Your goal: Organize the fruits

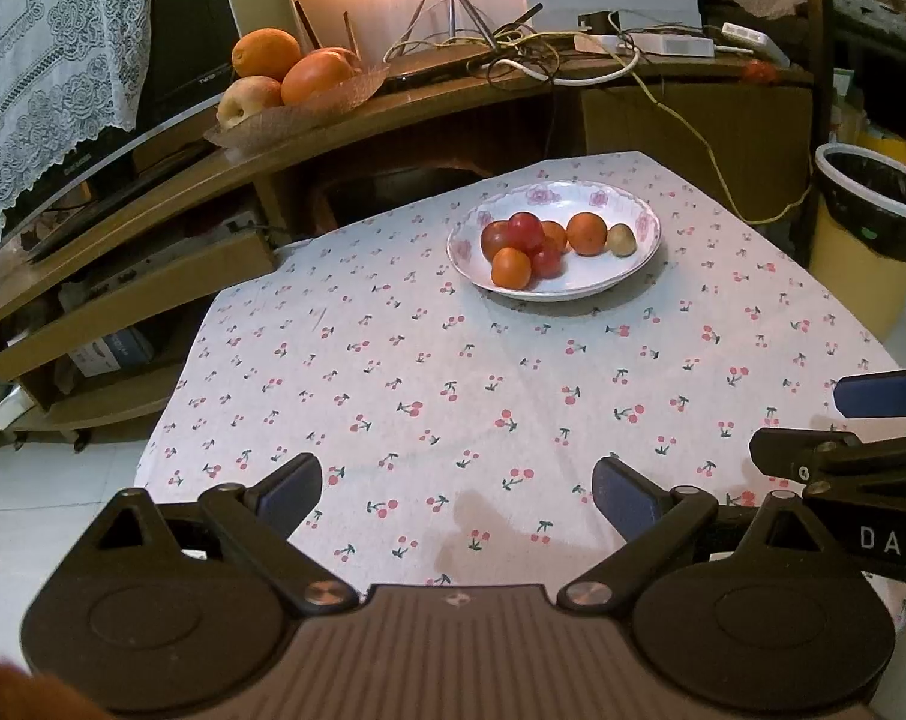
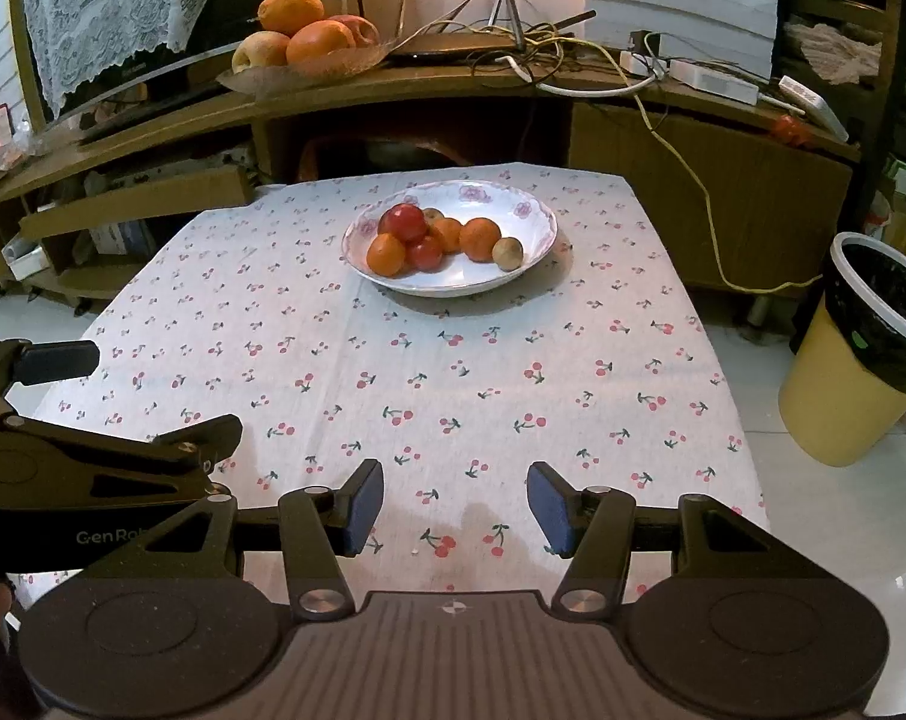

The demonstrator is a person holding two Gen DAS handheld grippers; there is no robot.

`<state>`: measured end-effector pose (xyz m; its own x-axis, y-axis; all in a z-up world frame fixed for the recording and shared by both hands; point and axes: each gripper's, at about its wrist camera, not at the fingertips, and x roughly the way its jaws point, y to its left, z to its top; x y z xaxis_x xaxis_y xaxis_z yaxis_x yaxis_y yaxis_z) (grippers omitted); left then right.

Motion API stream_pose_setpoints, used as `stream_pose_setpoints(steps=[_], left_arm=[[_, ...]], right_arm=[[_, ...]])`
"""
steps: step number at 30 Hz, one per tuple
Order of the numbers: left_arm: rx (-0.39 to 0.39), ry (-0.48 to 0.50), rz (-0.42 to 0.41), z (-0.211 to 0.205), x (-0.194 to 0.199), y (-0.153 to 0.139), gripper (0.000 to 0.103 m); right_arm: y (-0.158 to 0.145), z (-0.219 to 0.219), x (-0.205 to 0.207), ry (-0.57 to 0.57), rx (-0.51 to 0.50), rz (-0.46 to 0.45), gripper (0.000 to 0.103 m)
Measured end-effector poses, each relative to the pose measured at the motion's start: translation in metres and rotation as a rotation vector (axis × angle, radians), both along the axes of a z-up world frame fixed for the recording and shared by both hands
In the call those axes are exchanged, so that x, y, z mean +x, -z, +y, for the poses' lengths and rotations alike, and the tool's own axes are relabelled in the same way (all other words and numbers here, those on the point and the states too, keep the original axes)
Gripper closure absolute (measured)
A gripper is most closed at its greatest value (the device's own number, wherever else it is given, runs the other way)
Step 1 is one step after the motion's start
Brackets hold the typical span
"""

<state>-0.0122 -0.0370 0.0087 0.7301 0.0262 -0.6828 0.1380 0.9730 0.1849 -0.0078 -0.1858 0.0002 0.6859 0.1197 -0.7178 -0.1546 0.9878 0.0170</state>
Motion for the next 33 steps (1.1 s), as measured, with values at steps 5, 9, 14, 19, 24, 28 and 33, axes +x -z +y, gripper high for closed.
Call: stream_pose_setpoints(steps=[5, 9, 14, 19, 24, 28, 33], left_arm=[[0.005, -0.004, 0.003, 0.0008, -0.0016, 0.0010, 0.001], [0.010, -0.007, 0.002, 0.0008, -0.0021, 0.0013, 0.001], [0.014, -0.008, 0.004, 0.0008, -0.0022, 0.0017, 0.001], [0.019, -0.008, 0.005, 0.0003, -0.0023, 0.0025, 0.001], [0.019, -0.008, 0.006, 0.0004, -0.0023, 0.0027, 0.001], [0.019, -0.008, 0.006, 0.0004, -0.0022, 0.0025, 0.001], [0.017, -0.010, 0.005, 0.0008, -0.0024, 0.0027, 0.001]], right_arm=[[0.0014, 0.0018, -0.0004, -0.010, -0.003, 0.006, 0.049], [0.0017, 0.0026, -0.0008, -0.014, -0.004, 0.008, 0.049], [0.0018, 0.0027, -0.0003, -0.015, -0.004, 0.009, 0.049], [0.0039, 0.0038, 0.0003, -0.016, -0.007, 0.014, 0.049], [0.0041, 0.0041, 0.0001, -0.017, -0.008, 0.015, 0.049], [0.0046, 0.0042, 0.0000, -0.017, -0.008, 0.015, 0.049], [0.0045, 0.0043, 0.0003, -0.017, -0.008, 0.015, 0.049]])
